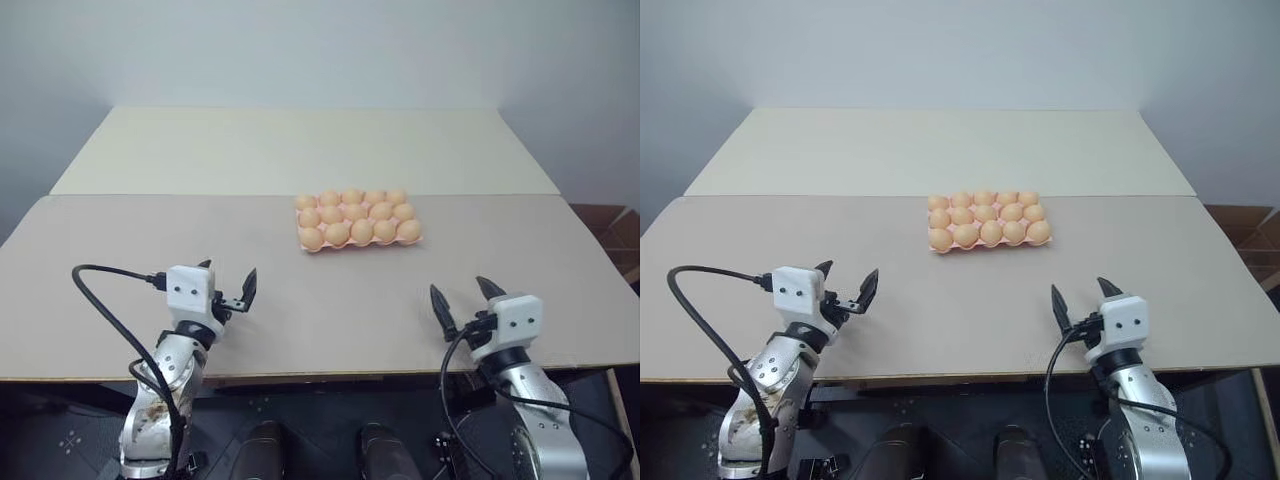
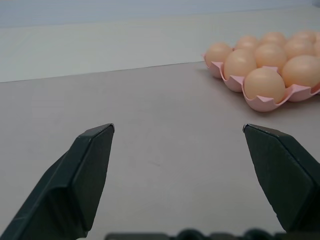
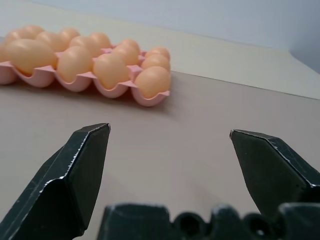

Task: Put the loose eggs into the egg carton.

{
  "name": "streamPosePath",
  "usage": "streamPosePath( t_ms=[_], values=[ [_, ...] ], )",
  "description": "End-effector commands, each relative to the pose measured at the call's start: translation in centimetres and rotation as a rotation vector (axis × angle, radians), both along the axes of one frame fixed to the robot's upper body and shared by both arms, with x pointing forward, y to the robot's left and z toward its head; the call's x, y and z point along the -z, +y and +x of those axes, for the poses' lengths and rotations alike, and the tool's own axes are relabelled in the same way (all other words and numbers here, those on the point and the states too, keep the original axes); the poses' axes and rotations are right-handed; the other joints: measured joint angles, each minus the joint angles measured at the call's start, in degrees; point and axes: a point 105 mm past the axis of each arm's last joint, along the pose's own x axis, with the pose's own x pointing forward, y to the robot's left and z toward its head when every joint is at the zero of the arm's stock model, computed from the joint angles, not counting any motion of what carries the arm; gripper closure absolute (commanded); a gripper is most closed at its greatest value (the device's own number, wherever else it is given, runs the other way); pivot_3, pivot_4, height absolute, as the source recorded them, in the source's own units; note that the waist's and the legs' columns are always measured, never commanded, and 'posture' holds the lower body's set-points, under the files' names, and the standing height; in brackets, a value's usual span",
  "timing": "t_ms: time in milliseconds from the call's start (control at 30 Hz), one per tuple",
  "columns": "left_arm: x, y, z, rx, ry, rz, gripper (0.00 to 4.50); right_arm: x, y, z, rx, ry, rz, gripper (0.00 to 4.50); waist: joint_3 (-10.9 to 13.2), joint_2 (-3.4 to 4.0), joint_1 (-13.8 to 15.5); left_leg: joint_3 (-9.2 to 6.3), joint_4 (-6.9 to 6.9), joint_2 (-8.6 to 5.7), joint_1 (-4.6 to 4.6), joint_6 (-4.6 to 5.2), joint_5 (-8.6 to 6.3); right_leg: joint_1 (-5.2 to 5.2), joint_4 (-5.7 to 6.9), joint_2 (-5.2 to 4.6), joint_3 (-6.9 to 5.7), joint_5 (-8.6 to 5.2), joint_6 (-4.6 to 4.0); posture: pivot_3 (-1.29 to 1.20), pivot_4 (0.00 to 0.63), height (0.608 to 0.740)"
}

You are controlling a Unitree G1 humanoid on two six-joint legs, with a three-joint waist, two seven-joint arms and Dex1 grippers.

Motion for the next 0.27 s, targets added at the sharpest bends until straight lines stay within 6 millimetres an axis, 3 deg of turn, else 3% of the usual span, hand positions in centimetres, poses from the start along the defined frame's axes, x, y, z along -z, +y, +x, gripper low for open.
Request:
streamPosePath(
  t_ms=[33,267],
  values=[
    [-1.6,0.0,-0.4,-0.025,-0.073,0.028,0.02,-2.1,-0.9,0.4,0.026,-0.048,0.041,0.0,0.0,0.0,-0.06,0.0,-0.02,0.03,0.01,0.0,0.0,-0.01,-0.01,0.03,0.01,-0.01,-0.01,0.0,0.15,0.74],
    [-0.7,0.0,-0.8,-0.032,-0.036,0.051,0.02,-2.6,-1.7,0.7,0.061,0.015,0.071,0.0,-0.01,0.01,0.14,0.04,-0.06,0.0,-0.04,0.0,0.0,-0.03,-0.02,0.0,-0.02,-0.03,-0.04,0.0,0.15,0.74]
  ],
)
